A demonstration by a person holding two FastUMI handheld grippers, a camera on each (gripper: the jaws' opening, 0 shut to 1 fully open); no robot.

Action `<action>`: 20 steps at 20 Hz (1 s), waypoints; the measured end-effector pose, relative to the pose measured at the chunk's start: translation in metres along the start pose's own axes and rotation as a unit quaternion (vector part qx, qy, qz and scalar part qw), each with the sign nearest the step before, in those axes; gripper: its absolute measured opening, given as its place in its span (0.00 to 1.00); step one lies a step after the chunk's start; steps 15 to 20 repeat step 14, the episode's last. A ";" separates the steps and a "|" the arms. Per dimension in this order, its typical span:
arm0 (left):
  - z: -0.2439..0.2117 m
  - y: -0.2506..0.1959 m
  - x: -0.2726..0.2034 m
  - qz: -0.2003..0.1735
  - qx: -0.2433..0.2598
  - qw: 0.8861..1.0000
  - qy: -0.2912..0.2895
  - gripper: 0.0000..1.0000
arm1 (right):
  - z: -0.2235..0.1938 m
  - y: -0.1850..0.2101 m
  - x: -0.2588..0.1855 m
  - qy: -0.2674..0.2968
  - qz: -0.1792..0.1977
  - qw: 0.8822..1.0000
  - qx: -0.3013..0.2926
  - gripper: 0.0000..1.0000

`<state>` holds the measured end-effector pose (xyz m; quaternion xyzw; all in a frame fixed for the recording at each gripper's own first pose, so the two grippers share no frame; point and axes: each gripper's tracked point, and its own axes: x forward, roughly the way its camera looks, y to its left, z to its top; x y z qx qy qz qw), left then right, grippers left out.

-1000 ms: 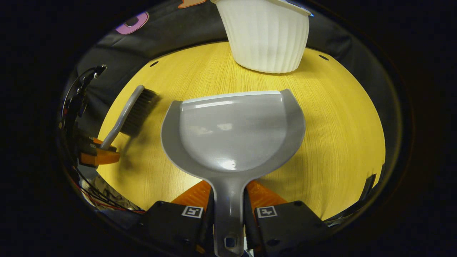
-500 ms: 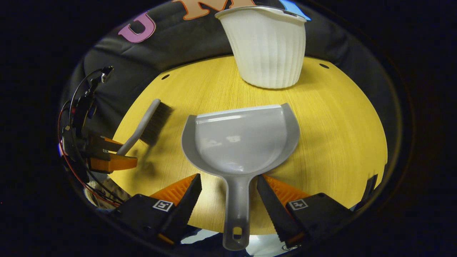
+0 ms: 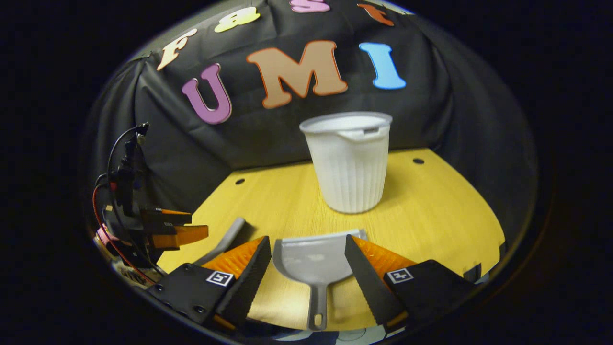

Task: Pick up the small broom and dustpan from the desktop, sweep the trash into the dustpan with the broom, and then empty the trash into the garbage bin.

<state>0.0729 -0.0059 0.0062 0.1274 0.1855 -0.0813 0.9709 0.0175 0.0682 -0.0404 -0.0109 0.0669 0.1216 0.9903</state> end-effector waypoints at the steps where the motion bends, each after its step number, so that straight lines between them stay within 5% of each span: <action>1: 0.015 -0.002 -0.008 0.004 -0.011 0.999 -0.031 0.95 | 0.015 0.000 -0.007 -0.027 -0.006 1.000 -0.006 0.95; 6: 0.060 -0.005 -0.035 0.025 -0.030 0.990 -0.139 0.94 | 0.064 0.005 -0.026 -0.133 -0.018 0.991 -0.015 0.99; 20: 0.062 -0.008 -0.042 0.009 -0.023 0.990 -0.141 0.94 | 0.049 0.008 -0.036 -0.117 -0.030 0.992 -0.033 0.99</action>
